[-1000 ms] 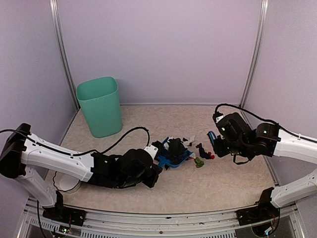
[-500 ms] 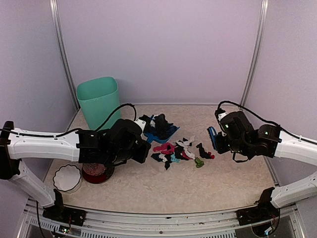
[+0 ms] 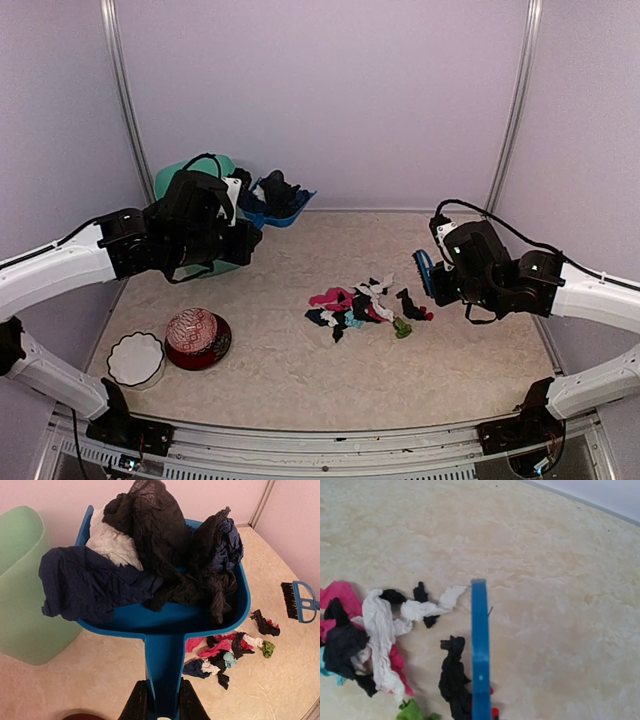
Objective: Sweep away the paper scraps from the table
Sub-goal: Dump the paper scraps in the dustpan into the trash bin.
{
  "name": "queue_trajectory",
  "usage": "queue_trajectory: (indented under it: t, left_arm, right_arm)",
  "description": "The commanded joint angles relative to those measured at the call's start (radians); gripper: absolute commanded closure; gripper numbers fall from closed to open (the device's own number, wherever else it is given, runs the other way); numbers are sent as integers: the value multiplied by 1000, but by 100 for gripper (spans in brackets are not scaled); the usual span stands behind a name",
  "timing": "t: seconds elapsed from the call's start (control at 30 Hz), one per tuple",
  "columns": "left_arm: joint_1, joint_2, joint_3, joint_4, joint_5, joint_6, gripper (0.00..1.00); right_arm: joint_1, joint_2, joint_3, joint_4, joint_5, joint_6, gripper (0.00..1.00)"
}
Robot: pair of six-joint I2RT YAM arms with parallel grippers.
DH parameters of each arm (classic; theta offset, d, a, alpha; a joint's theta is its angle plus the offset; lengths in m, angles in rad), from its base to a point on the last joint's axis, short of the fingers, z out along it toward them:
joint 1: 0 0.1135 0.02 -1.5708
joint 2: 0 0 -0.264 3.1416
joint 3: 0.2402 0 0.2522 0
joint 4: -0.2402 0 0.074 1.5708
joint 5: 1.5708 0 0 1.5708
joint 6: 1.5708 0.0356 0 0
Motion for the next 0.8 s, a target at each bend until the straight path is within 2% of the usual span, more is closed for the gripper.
queue_trajectory:
  t: [0.0,0.4,0.6,0.77]
  left_arm:
    - [90,-46,67,-69,86,40,100]
    - [331,-6,200,-132,285,84,100]
    - [430,21,214,-115,383,41,100]
    - [539,59,213,-77,552,-24,100]
  right_arm:
    - [-12,13,12,46,-10,-16,100]
    - [-14,53,21,86,-50,-27,100]
    - [-14,41,16,86,-61,-19,100]
    - [-15,27,7,85,-77,-4,100]
